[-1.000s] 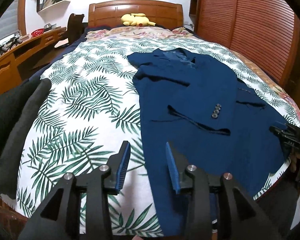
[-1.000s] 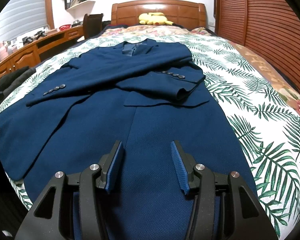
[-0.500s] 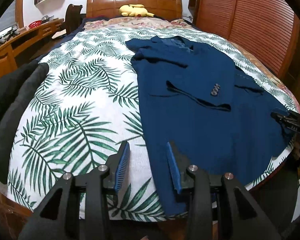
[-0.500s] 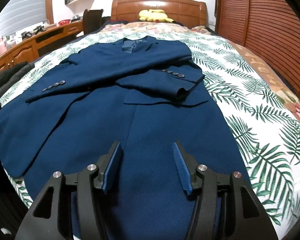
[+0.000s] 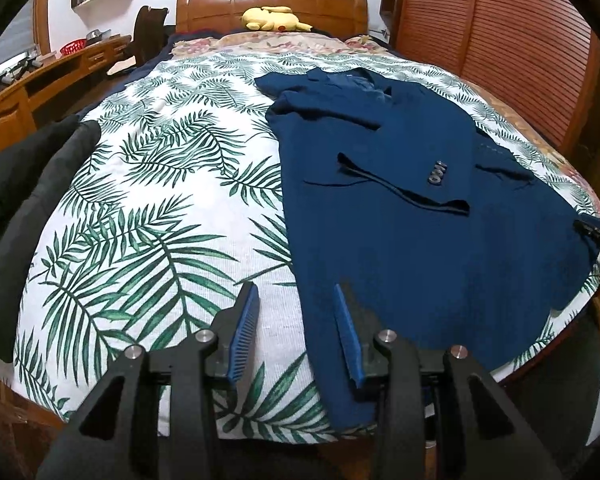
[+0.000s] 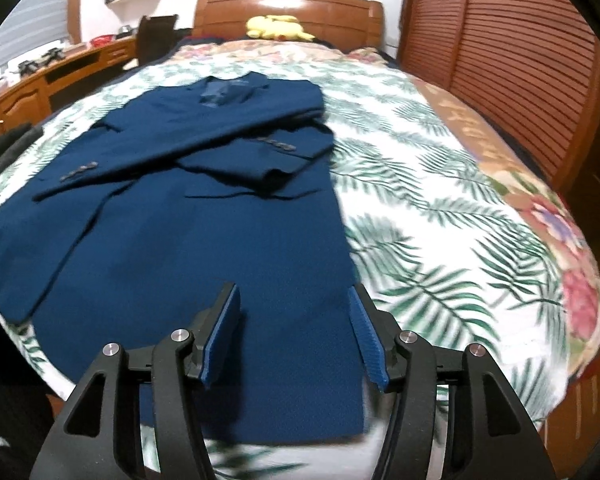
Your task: Fold large clothes
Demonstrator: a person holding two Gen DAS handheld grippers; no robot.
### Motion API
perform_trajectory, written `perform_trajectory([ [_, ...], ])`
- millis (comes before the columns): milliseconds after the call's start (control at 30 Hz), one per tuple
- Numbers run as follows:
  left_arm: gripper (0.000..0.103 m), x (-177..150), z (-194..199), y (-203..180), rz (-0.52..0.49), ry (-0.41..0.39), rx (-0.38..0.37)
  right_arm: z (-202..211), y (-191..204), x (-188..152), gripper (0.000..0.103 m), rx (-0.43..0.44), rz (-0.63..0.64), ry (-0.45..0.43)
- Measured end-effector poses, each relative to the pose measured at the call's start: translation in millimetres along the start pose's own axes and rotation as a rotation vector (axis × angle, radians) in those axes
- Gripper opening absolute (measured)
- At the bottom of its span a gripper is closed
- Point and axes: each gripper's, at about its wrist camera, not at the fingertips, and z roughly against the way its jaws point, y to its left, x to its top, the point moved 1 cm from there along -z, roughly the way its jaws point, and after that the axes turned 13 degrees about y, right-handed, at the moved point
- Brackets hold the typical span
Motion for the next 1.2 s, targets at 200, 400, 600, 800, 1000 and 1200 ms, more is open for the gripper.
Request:
perform_trajectory([
  [200, 0.038, -6.1, 6.6, -2.2, 0.001, 0.009, -0.019, -4.2, -15.3, -7.7, 0.059, 0.031, -0.034, 0.032],
  [400, 0.038, -12.7, 9.1, -6.5, -0.007, 0.020, -0.024, -5.3, -13.9, -9.7, 0.060, 0.039, -0.028, 0.037],
  [600, 0.038, -15.6, 8.4, -6.1, 0.003, 0.020, -0.033, -6.5, -11.6, -10.2, 0.060, 0.038, -0.027, 0.038],
  [800, 0.038, -17.6, 7.9, -9.4, -0.005, 0.022, -0.052, -7.0, -10.5, -10.6, 0.060, 0.040, -0.023, 0.039],
  [1000, 0.025, -22.5, 9.3, -12.1, -0.010, 0.013, -0.097, -5.2, -9.2, -11.7, 0.060, 0.058, -0.015, 0.044],
  [1200, 0.024, -28.1, 7.4, -12.9, -0.015, 0.027, -0.090, -0.8, -7.1, -17.0, 0.060, 0.099, 0.019, 0.057],
])
